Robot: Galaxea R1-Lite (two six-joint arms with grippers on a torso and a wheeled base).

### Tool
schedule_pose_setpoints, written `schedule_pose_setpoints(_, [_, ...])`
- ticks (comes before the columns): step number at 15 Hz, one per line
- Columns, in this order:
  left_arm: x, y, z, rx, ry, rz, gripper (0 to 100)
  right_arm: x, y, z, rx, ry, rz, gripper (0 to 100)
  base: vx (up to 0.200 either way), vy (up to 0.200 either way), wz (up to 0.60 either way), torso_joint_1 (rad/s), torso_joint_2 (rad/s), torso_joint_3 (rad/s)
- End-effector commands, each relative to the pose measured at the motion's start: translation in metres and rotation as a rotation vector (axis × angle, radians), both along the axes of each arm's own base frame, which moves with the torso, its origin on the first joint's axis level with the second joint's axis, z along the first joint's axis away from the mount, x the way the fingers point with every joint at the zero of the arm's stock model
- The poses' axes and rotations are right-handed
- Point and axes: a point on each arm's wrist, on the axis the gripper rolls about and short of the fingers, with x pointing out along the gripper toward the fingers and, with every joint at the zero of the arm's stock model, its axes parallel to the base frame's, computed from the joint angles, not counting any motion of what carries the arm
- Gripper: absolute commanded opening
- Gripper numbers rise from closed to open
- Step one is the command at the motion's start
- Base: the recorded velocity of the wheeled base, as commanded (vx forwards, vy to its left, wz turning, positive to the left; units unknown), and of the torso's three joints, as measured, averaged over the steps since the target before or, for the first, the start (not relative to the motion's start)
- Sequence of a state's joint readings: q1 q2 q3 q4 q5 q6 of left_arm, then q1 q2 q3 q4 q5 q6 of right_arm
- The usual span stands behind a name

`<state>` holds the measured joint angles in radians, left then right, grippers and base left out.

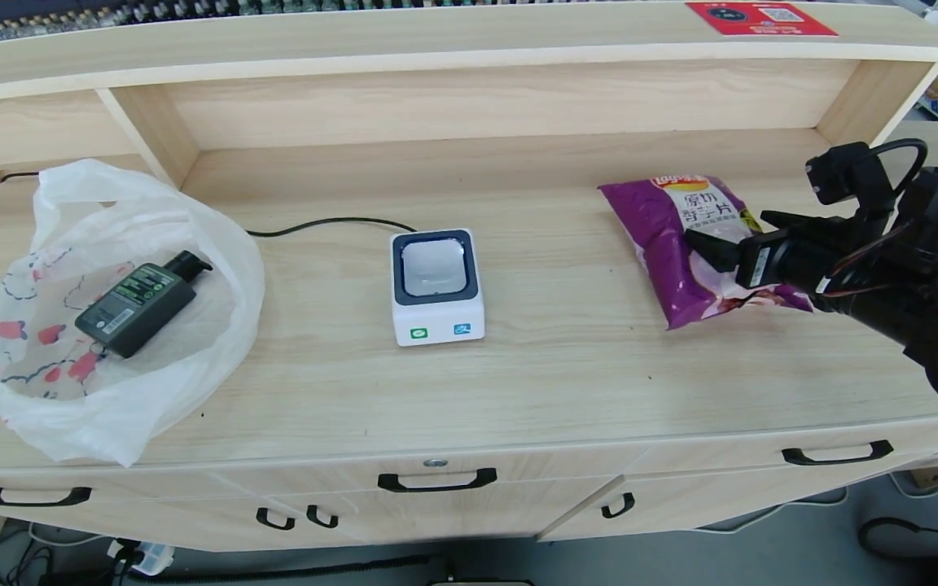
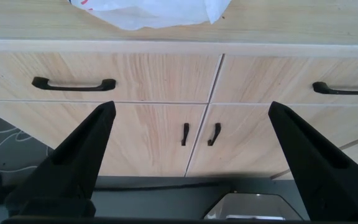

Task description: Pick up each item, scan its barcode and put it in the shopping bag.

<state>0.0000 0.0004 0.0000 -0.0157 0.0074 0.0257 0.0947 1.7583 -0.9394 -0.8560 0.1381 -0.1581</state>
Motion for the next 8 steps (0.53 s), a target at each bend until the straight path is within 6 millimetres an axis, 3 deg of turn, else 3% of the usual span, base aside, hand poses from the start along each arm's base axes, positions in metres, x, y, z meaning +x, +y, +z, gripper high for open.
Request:
schedule_pose_setpoints(1, [0.000, 0.000, 0.000, 0.000, -0.002, 0.000, 100, 0.002, 0.002, -0.005, -0.002, 0.015, 0.008, 100, 0.000, 0.000, 0.00, 0.000, 0.00, 0.000])
schedule_pose_setpoints(8, [0.000, 0.000, 0.000, 0.002, -0.002, 0.000, 100, 0.011, 0.015, -0.006, 0.009, 0.017, 0.041, 100, 0.000, 0.000, 0.00, 0.000, 0.00, 0.000])
